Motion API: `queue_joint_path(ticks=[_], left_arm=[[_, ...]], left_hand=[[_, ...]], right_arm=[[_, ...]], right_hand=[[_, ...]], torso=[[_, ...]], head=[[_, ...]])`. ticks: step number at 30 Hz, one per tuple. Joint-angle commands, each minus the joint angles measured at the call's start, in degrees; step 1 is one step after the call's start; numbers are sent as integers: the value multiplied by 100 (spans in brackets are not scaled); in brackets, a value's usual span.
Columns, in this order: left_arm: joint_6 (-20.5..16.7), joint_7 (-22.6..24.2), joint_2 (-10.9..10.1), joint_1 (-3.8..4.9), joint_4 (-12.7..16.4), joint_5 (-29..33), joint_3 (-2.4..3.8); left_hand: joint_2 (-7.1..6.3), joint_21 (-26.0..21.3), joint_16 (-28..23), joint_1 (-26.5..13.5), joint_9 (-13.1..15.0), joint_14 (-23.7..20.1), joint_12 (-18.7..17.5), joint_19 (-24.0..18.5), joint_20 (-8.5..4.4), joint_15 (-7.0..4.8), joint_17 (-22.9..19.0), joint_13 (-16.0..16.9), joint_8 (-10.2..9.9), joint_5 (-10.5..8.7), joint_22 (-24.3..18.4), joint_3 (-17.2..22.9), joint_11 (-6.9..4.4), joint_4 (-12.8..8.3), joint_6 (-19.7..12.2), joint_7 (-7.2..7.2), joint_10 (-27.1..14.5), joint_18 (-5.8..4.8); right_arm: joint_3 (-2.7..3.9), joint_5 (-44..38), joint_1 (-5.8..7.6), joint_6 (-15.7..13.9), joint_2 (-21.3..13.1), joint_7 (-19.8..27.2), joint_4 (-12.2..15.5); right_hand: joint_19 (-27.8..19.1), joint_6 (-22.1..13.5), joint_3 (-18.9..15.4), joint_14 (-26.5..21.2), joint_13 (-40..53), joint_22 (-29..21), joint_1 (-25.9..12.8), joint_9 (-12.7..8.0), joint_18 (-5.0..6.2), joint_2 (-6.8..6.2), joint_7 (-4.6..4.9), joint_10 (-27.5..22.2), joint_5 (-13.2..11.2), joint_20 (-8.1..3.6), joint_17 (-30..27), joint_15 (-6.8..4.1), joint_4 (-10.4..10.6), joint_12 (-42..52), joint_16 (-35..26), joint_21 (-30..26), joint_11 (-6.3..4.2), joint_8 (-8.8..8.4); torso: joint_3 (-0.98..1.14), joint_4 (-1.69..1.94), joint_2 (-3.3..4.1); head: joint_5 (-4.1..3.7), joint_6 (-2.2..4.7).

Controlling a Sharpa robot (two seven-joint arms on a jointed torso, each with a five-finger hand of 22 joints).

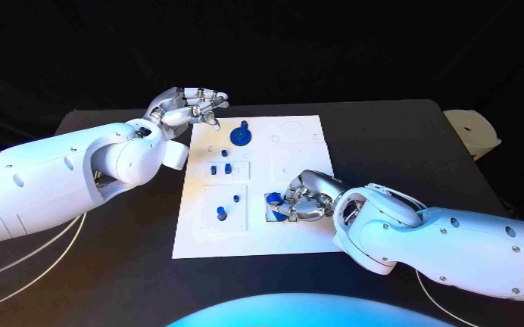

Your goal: Assemble the parts on the task board

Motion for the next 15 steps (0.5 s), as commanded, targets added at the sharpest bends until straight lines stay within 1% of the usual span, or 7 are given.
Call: queue_joint_path(ticks=[1,2,3,4,8,10,15], left_arm=[[98,27,7,3,17,25,4],[98,27,7,3,17,25,4],[98,27,7,3,17,25,4],[97,26,6,3,17,25,4],[94,24,5,3,16,25,4],[94,23,4,3,16,25,4],[93,23,2,3,17,25,4]], left_hand=[[0,-9,-30,-57,9,-36,31,-41,-11,14,-6,-2,15,-15,5,10,-4,9,-37,13,-48,36],[0,-9,-30,-57,9,-36,31,-41,-11,14,-6,-2,15,-15,5,10,-4,9,-37,13,-48,36],[0,-9,-30,-57,9,-36,31,-41,-11,14,-6,-2,15,-15,5,10,-4,9,-37,13,-48,36],[0,-9,-30,-57,9,-36,31,-41,-11,14,-6,-2,15,-15,5,10,-4,9,-37,13,-48,36],[0,-9,-30,-57,9,-36,31,-41,-11,14,-6,-2,15,-15,5,10,-4,9,-37,13,-48,36],[0,-9,-30,-57,9,-36,31,-41,-11,14,-6,-2,15,-15,5,10,-4,9,-37,13,-48,36],[0,-10,-30,-57,9,-36,31,-41,-11,14,-6,-2,15,-15,5,10,-4,9,-37,13,-48,36]], right_arm=[[-4,-183,-9,14,32,-60,-29],[-4,-201,-9,-1,38,-61,-36],[-4,-212,-10,-9,41,-61,-39],[-4,-236,-10,-31,47,-63,-45],[-4,-304,-12,-99,56,-58,-53],[-4,-328,-13,-113,56,-51,-49],[-4,-371,-20,-153,34,-27,-12]], right_hand=[[593,-41,-179,441,541,1501,-195,-2,-76,-19,13,7,-199,-41,644,-34,3,-28,14,1,-36,34],[589,-52,-266,439,535,1498,-289,3,-73,-17,14,1,-365,-42,637,-33,4,-44,11,-9,-35,35],[587,-59,-310,439,533,1497,-321,5,-72,-14,17,-2,-433,-42,637,-33,4,-51,11,-15,-34,34],[584,-72,-422,437,530,1494,-431,11,-70,-6,19,-6,-611,-40,631,-30,10,-63,8,-24,-29,35],[560,-130,-794,437,460,1475,-657,24,-56,39,42,-65,-922,-26,638,-13,10,-182,7,-90,-10,27],[561,-149,-957,439,426,1476,-678,29,-56,63,50,-92,-983,-19,652,-6,13,-237,11,-89,-3,26],[554,-175,-1277,439,398,1471,-676,35,-52,135,60,-113,-999,-8,657,4,14,-293,11,-107,6,24]], torso=[[0,3,0],[1,2,1],[1,2,2],[1,1,3],[-1,0,-3],[-1,-2,-3],[1,-4,-3]], head=[[7,-3],[8,-2],[9,-1],[10,0],[15,-11],[16,-12],[19,-15]])
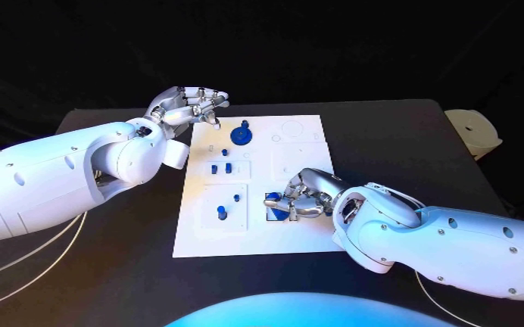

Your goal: Assemble the parts on the task board

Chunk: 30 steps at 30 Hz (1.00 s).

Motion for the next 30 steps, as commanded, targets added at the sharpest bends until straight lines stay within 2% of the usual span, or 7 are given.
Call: queue_joint_path(ticks=[1,9,19,21,24,27,30], left_arm=[[90,28,6,3,17,25,4],[88,26,-3,3,17,25,4],[81,23,-13,3,15,25,4],[82,22,-13,3,14,25,4],[81,18,-15,3,13,25,3],[81,16,-17,3,13,25,3],[84,15,-12,3,12,25,3]], left_hand=[[4,-14,-28,-65,12,-38,51,-42,-11,13,-10,-2,31,-13,3,23,-5,-2,-45,13,-61,37],[4,-14,-28,-65,12,-38,51,-42,-11,13,-10,-2,31,-13,3,23,-5,-2,-45,13,-61,37],[4,-14,-28,-65,12,-38,51,-42,-11,13,-10,-2,31,-13,3,23,-5,-2,-45,13,-61,37],[4,-14,-28,-65,12,-38,51,-42,-11,13,-10,-2,31,-13,3,23,-5,-2,-45,13,-61,37],[11,-15,-27,-69,13,-39,58,-42,-11,13,-11,-2,37,-11,2,30,-5,-3,-46,12,-65,37],[15,-15,-27,-68,13,-39,60,-42,-11,13,-12,-2,38,-11,2,33,-6,-4,-46,12,-65,37],[15,-15,-27,-68,13,-39,60,-42,-11,13,-12,-2,38,-11,2,33,-6,-4,-46,12,-65,37]], right_arm=[[-1,-185,-13,-80,-20,12,42],[-1,-270,-32,-167,-189,104,216],[-1,-130,-37,110,-397,250,411],[-1,-118,-37,136,-425,294,428],[-1,-108,-38,185,-449,343,440],[-1,-113,-38,210,-443,346,417],[-1,-137,-38,219,-422,324,369]], right_hand=[[562,-56,-105,440,399,1471,-9,10,-53,39,0,-48,-29,0,658,3,1,-26,11,-30,8,12],[575,-42,-402,446,431,1481,181,22,-60,257,-6,-20,55,2,688,2,-8,0,20,5,4,29],[596,-4,-543,455,479,1498,424,30,-73,481,-25,22,315,-9,730,-12,-13,50,34,65,-14,50],[597,-3,-586,454,486,1499,582,29,-73,497,-27,26,381,-12,724,-15,-25,51,32,66,-15,47],[599,-4,-576,456,504,1500,1114,23,-75,504,-36,39,722,-22,738,-24,-91,64,37,72,-24,38],[602,0,-532,456,510,1503,1482,6,-77,569,-39,42,671,-25,743,-27,-70,60,37,81,-29,19],[602,7,-516,458,515,1503,1535,2,-77,605,-40,45,669,-26,748,-27,-54,63,39,82,-31,16]], torso=[[2,-4,-3],[4,3,-1],[2,-15,-5],[5,-8,-5],[6,-8,-4],[2,-8,0],[2,-8,-1]], head=[[2,-7],[7,-11],[33,-28],[27,-27],[26,-22],[16,-17],[12,-19]])
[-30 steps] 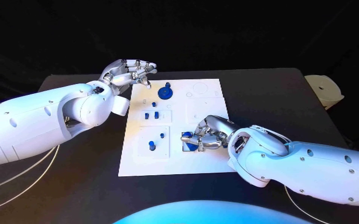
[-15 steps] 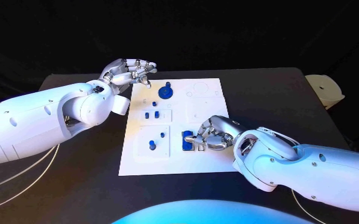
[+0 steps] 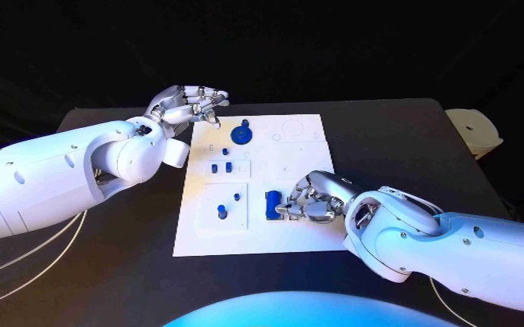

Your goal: Assemble the parts on the task board

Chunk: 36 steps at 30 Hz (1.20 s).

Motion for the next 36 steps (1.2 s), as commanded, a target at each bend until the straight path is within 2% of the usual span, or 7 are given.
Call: queue_joint_path(ticks=[1,5,7,19,27,32,36], left_arm=[[83,24,10,3,13,25,3],[87,23,17,3,12,25,3],[85,21,18,3,9,25,3],[86,12,13,3,7,25,3],[93,3,5,3,8,25,3],[96,1,5,3,8,25,3],[96,3,-3,3,7,25,3]], left_hand=[[-8,-15,-27,-45,7,-39,22,-42,-11,13,-7,-2,38,-11,2,33,-6,-4,-46,12,-24,37],[-8,-15,-27,-45,7,-39,22,-42,-11,13,-7,-2,38,-11,2,33,-6,-4,-46,12,-24,37],[-8,-15,-27,-45,7,-39,22,-42,-11,13,-7,-2,38,-11,2,33,-6,-4,-46,12,-24,37],[5,-16,-27,-47,8,-39,28,-42,-11,12,-9,-2,44,-9,1,43,-6,-4,-46,11,-27,38],[5,-16,-27,-47,8,-39,28,-42,-11,12,-9,-2,44,-9,1,43,-6,-4,-46,11,-27,38],[5,-16,-27,-47,8,-39,28,-42,-11,12,-9,-2,44,-9,1,43,-6,-4,-46,11,-27,38],[5,-16,-27,-47,8,-39,28,-42,-11,12,-9,-2,44,-9,1,43,-6,-4,-46,11,-27,38]], right_arm=[[-1,-36,-5,163,27,86,-50],[-1,-48,-3,225,92,74,-119],[-1,-46,-3,270,135,72,-137],[-6,-136,-3,318,219,-31,-247],[-6,-195,-3,296,180,-37,-243],[-5,-180,-2,-14,55,83,-181],[4,-146,53,-297,-246,287,-45]], right_hand=[[602,2,37,458,514,1500,61,-8,-77,23,-36,23,-11,-26,750,-28,16,32,39,27,-10,-6],[606,10,43,458,518,1502,99,-10,-78,36,-39,26,11,-27,753,-29,19,37,40,37,-11,-6],[607,15,32,459,523,1503,164,-14,-79,0,-41,30,12,-28,755,-31,9,41,41,40,-14,-8],[605,31,54,459,523,1502,315,-24,-78,1,-48,30,13,-32,760,-36,1,34,42,36,-20,-14],[608,34,64,459,524,1504,394,-32,-80,-15,-49,31,32,-34,759,-37,-7,32,42,43,-21,-21],[592,-9,92,453,523,1491,506,-59,-70,-18,-31,26,130,-33,731,-32,8,22,31,-3,-10,-68],[575,-61,127,449,487,1478,686,-92,-60,-74,-9,-10,184,-23,713,-18,-11,-42,23,-49,9,-128]], torso=[[-1,4,3],[-3,17,5],[-3,20,8],[-10,6,0],[-3,6,4],[-3,8,5],[-9,8,-2]], head=[[-11,-1],[-14,-4],[-12,-10],[-5,-25],[-5,-18],[-12,-6],[-26,6]])
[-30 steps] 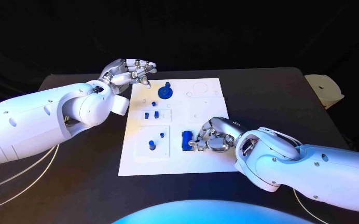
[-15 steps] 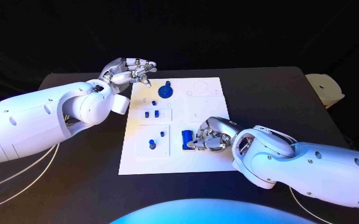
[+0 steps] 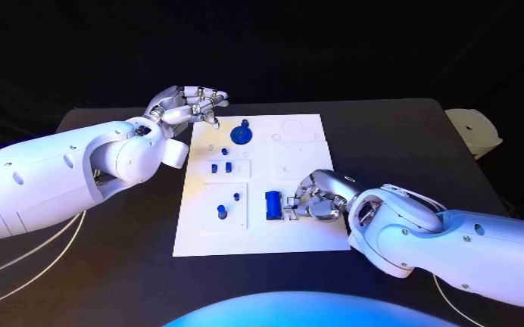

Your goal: Assemble the parts on the task board

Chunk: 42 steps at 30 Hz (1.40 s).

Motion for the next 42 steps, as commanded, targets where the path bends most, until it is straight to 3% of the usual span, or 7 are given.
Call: queue_joint_path(ticks=[1,5,8,12,16,28,42], left_arm=[[92,28,-4,3,12,25,3],[91,34,-12,3,15,25,3],[94,40,-11,3,23,25,3],[98,45,-11,3,32,25,3],[102,49,-7,3,34,25,3],[117,48,3,3,28,25,3],[126,36,-9,3,39,25,3]], left_hand=[[6,-16,-27,-47,9,-39,28,-42,-11,12,-9,-2,21,-9,1,43,-6,-4,-46,11,-27,37],[6,-16,-27,-47,9,-39,28,-42,-11,12,-9,-2,21,-9,1,43,-6,-4,-46,11,-27,37],[12,-18,-26,-56,10,-40,37,-42,-11,13,-11,-3,28,-11,0,50,-5,-3,-51,12,-32,37],[12,-18,-26,-56,10,-40,37,-42,-11,13,-11,-3,28,-11,0,50,-5,-3,-51,12,-32,37],[12,-18,-26,-56,10,-40,37,-42,-11,13,-11,-3,28,-11,0,50,-5,-3,-51,12,-32,37],[12,-18,-26,-56,10,-40,37,-42,-11,13,-11,-3,28,-11,0,50,-5,-3,-51,12,-32,37],[12,-18,-26,-56,10,-40,37,-42,-11,13,-11,-3,28,-11,0,50,-5,-3,-51,12,-32,37]], right_arm=[[10,-55,61,-392,-231,278,100],[15,-151,148,-365,-626,344,175],[15,-277,178,-272,-866,343,168],[11,-534,160,-199,-1071,310,157],[6,-801,113,-140,-1171,213,149],[-9,-1160,-78,32,-991,-93,0],[-18,-1394,-185,417,-667,-266,-229]], right_hand=[[574,-73,20,448,460,1480,112,-25,-59,-25,19,-15,-14,-19,707,-11,-1,-49,-1,-32,17,-58],[579,-87,23,451,450,1484,198,-45,-63,-70,36,-28,-68,-7,723,4,-6,-70,4,-16,33,-92],[575,-86,20,450,435,1481,225,-51,-60,-87,42,-40,-100,-2,719,9,-2,-94,2,-28,38,-103],[540,-89,14,436,366,1454,279,-63,-40,-121,51,-94,-128,7,662,19,-2,-200,-19,-124,47,-123],[536,-88,12,435,353,1451,287,-65,-38,-129,52,-104,-131,8,660,20,-1,-220,-21,-134,49,-126],[544,-71,-10,437,348,1457,276,-70,-42,-149,59,-110,-151,14,676,26,27,-232,-17,-114,56,-131],[543,-36,35,437,349,1457,438,-84,-42,-142,44,-108,-252,18,682,20,1,-237,-19,-115,44,-148]], torso=[[-4,-1,-4],[-15,-12,-10],[-9,-12,-4],[10,-16,3],[6,-24,-9],[1,15,0],[-1,5,-1]], head=[[-29,13],[-74,35],[-117,50],[-151,54],[-175,60],[-164,59],[-130,20]])
